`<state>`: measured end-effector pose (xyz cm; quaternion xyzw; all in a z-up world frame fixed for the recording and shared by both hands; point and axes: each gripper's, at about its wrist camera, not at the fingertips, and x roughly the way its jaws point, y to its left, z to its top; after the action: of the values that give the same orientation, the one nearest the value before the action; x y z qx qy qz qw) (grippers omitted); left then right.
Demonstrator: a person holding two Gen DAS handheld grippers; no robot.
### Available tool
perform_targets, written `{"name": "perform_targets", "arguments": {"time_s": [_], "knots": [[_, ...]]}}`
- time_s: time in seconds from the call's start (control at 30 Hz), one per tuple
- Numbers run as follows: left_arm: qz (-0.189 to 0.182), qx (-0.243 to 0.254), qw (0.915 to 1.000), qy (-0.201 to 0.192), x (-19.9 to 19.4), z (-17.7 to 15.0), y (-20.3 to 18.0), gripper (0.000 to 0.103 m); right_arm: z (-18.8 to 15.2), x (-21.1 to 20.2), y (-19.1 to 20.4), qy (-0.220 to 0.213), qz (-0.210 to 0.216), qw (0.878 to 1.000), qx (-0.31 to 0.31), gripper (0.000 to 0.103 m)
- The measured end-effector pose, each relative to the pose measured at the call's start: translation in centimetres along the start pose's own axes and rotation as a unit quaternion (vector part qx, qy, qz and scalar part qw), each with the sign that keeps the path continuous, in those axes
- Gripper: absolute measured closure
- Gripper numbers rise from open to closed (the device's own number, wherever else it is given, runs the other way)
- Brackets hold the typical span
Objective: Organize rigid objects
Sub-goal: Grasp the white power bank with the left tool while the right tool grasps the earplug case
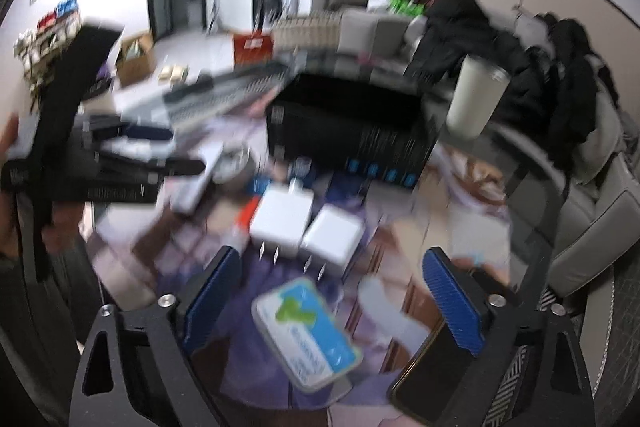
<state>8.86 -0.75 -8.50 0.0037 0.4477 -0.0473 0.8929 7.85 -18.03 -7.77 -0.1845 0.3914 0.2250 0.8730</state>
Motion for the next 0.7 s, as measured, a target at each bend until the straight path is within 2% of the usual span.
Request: {"name": "perform_targets", "arguments": {"time_s": [0.13, 0.17, 0.3, 0.43, 0.5, 0.6, 0.7], "knots": [[0.005, 0.003, 0.9998, 0.018, 0.8, -0.2, -0.1, 0.039, -1.7, 2.2, -0.1, 0.047, 0.016, 0.999, -0.007, 0.020], [0.006, 0.001, 0.9997, 0.023, 1.0, -0.2, 0.0, 0.040, -1.9, 2.4, -0.1, 0.049, 0.016, 0.999, -0.007, 0.020], [0.005, 0.003, 0.9990, 0.045, 2.2, -0.3, 0.3, 0.053, -2.6, 2.7, -0.7, 0.067, 0.029, 0.997, 0.005, 0.025], [0.006, 0.007, 0.9987, 0.050, 2.5, -0.3, 0.6, 0.058, -2.7, 2.8, -0.5, 0.076, 0.046, 0.996, 0.005, 0.030], [-0.003, 0.005, 0.9987, 0.051, 2.5, -0.3, 0.8, 0.061, -2.9, 3.0, -0.1, 0.085, 0.054, 0.995, 0.002, 0.038], [-0.009, 0.016, 0.9983, 0.055, 2.2, -0.6, 0.8, 0.064, -2.8, 3.0, 0.8, 0.085, 0.058, 0.995, 0.000, 0.041], [-0.015, 0.029, 0.9977, 0.059, 1.6, -1.4, 0.8, 0.065, -2.5, 3.2, 1.6, 0.085, 0.066, 0.994, -0.002, 0.047]]}}
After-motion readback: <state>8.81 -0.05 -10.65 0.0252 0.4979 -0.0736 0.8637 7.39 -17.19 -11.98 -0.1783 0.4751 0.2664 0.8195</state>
